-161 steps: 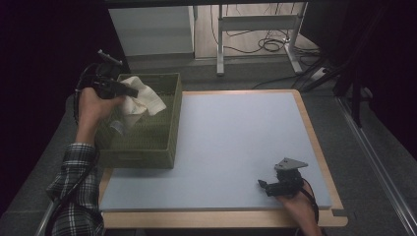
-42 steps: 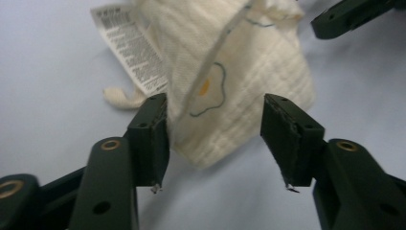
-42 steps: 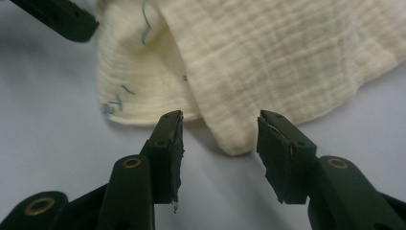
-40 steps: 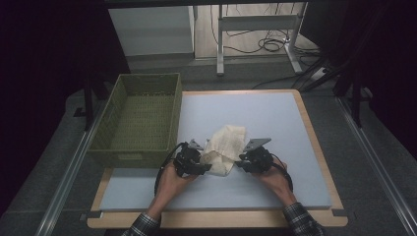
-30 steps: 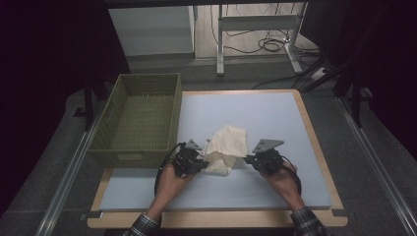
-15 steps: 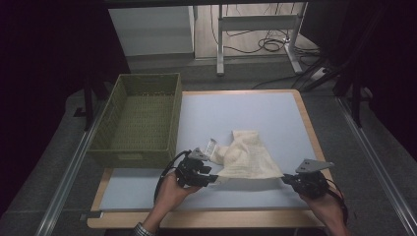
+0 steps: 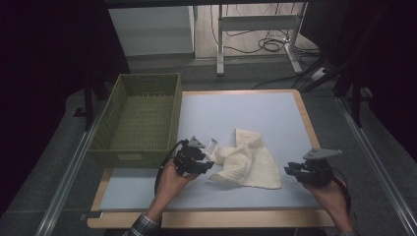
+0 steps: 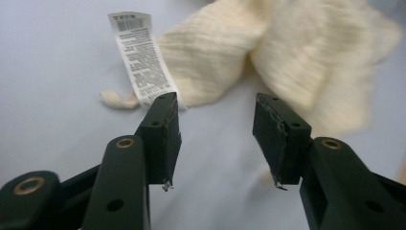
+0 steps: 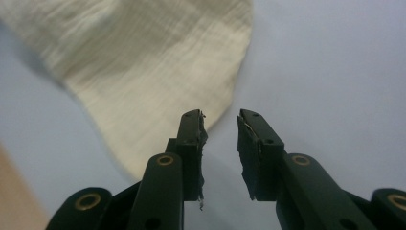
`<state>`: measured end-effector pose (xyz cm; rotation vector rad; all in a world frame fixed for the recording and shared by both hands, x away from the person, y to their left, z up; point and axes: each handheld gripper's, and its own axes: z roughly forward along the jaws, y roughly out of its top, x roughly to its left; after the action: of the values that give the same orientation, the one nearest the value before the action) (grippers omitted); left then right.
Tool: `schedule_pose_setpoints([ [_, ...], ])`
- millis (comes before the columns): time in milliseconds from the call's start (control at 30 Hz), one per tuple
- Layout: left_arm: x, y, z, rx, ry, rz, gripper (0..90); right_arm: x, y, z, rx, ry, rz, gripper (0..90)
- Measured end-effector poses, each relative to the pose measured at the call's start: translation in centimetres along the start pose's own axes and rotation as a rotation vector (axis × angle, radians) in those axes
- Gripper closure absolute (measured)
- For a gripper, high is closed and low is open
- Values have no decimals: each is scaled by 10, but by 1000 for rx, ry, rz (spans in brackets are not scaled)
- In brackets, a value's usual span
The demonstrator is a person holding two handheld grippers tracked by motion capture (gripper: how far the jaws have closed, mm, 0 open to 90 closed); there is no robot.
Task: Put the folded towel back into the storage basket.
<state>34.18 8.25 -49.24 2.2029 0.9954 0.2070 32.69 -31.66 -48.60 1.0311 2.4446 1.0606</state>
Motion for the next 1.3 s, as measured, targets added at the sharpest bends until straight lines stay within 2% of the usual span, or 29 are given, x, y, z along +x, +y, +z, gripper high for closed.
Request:
schedule_pose_setpoints([
  [67, 3, 2, 5, 3, 12, -1, 532, -2, 5, 7, 2, 2, 2, 704],
  [200, 13, 13, 26, 13, 50, -22, 527, -9, 31, 39, 1, 6, 8, 693],
  [300, 18, 18, 39, 20, 85, -27, 474, -11, 48, 65, 13, 1, 4, 646],
  [333, 19, 18, 43, 25, 97, -25, 474, -11, 48, 65, 13, 1, 4, 646],
  [400, 20, 17, 52, 42, 106, -22, 459, -12, 51, 77, 26, 4, 7, 640],
  [433, 18, 15, 56, 39, 110, -8, 459, -9, 49, 87, 54, -12, -1, 654],
  [500, 17, 14, 56, 31, 100, -10, 548, -8, 48, 90, 64, -18, -7, 694],
  [533, 15, 14, 55, 33, 95, -13, 548, -6, 45, 92, 71, -34, -26, 763],
  [567, 13, 14, 55, 32, 89, -18, 610, -3, 43, 90, 57, -51, -42, 829],
  [600, 12, 15, 55, 39, 78, -17, 695, -3, 42, 89, 58, -39, -38, 856],
  [667, 10, 16, 55, 46, 53, -16, 854, -2, 40, 80, 53, -51, -40, 871],
  [700, 9, 18, 55, 56, 59, -3, 860, -3, 40, 75, 43, -59, -41, 872],
  [733, 9, 20, 54, 67, 74, 10, 860, -3, 40, 75, 43, -59, -41, 872],
  [767, 10, 24, 51, 64, 99, 18, 860, -4, 40, 59, 21, -73, -34, 872],
  [800, 16, 32, 42, 39, 129, 15, 860, -4, 40, 51, 13, -84, -38, 872],
  [833, 16, 32, 42, 39, 129, 15, 859, -4, 40, 51, 13, -84, -38, 872],
  [867, 19, 38, 35, 24, 161, 16, 857, -4, 39, 36, 14, -94, -37, 872],
  [900, 22, 43, 31, 15, 188, 21, 855, -4, 37, 30, 17, -94, -37, 871],
  [933, 25, 50, 26, 11, 243, 24, 854, -3, 35, 27, 22, -88, -34, 870],
  [967, 25, 50, 26, 11, 243, 24, 851, -3, 35, 27, 22, -88, -34, 870],
  [1000, 28, 54, 25, 11, 273, 19, 851, -1, 32, 24, 34, -70, -25, 865],
  [1033, 33, 58, 29, 25, 289, 21, 818, 2, 25, 22, 64, -43, -20, 798],
  [1067, 33, 58, 29, 25, 289, 21, 787, 2, 25, 22, 64, -43, -20, 798],
  [1100, 36, 60, 33, 25, 296, 16, 733, 0, 22, 18, 49, -45, -15, 725],
  [1133, 36, 60, 33, 25, 296, 16, 686, 0, 22, 18, 49, -45, -15, 725],
  [1167, 38, 61, 35, 30, 292, 8, 686, -2, 23, 16, 36, -50, -11, 712],
  [1200, 38, 61, 38, 39, 279, 5, 617, -11, 28, 13, 10, -68, 10, 701],
  [1267, 38, 61, 40, 45, 282, 6, 583, -14, 31, 14, 7, -71, 14, 700],
  [1300, 38, 60, 41, 47, 279, 0, 561, -20, 39, 21, 6, -78, 16, 699],
])
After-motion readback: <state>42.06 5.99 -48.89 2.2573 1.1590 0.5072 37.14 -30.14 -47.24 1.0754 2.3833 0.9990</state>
